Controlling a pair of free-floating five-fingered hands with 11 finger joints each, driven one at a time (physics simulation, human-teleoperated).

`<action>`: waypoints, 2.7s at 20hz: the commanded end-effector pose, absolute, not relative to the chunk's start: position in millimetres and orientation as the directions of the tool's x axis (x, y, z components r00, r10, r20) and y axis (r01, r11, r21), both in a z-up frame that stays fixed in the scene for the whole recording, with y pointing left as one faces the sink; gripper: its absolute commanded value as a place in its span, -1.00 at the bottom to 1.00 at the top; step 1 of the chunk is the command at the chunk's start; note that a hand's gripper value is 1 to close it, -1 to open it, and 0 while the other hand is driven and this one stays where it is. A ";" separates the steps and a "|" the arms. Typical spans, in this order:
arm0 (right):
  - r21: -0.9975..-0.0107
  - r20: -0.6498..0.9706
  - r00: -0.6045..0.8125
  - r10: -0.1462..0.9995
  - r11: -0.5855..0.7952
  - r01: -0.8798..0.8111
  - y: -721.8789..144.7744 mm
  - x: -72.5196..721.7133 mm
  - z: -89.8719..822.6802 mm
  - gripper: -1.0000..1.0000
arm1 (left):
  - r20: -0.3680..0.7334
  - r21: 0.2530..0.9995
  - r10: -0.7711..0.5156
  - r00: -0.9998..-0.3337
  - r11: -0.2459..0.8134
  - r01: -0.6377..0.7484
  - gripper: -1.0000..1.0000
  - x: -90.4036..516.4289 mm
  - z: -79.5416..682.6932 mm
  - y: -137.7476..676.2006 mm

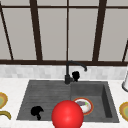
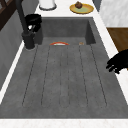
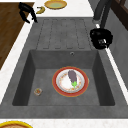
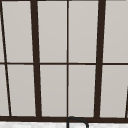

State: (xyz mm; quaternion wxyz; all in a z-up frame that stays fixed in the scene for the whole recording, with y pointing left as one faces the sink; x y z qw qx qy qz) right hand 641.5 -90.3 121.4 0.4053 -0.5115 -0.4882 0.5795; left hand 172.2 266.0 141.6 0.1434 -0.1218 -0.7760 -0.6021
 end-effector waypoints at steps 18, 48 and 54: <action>-0.991 -0.095 -0.092 0.991 -0.085 0.101 -90.5 632.1 109.6 1.00 | 0.369 0.899 0.016 -0.929 0.245 0.362 0.00 172.2 141.6 266.0; -0.988 -0.042 -0.088 0.995 -0.028 0.152 -100.9 626.9 101.0 1.00 | 0.369 0.899 0.016 -0.929 0.245 0.362 0.00 172.2 141.6 266.0; -0.987 -0.031 -0.083 0.996 -0.018 0.159 -101.9 626.7 99.4 1.00 | 0.369 0.899 0.016 -0.929 0.245 0.362 0.00 172.2 141.6 266.0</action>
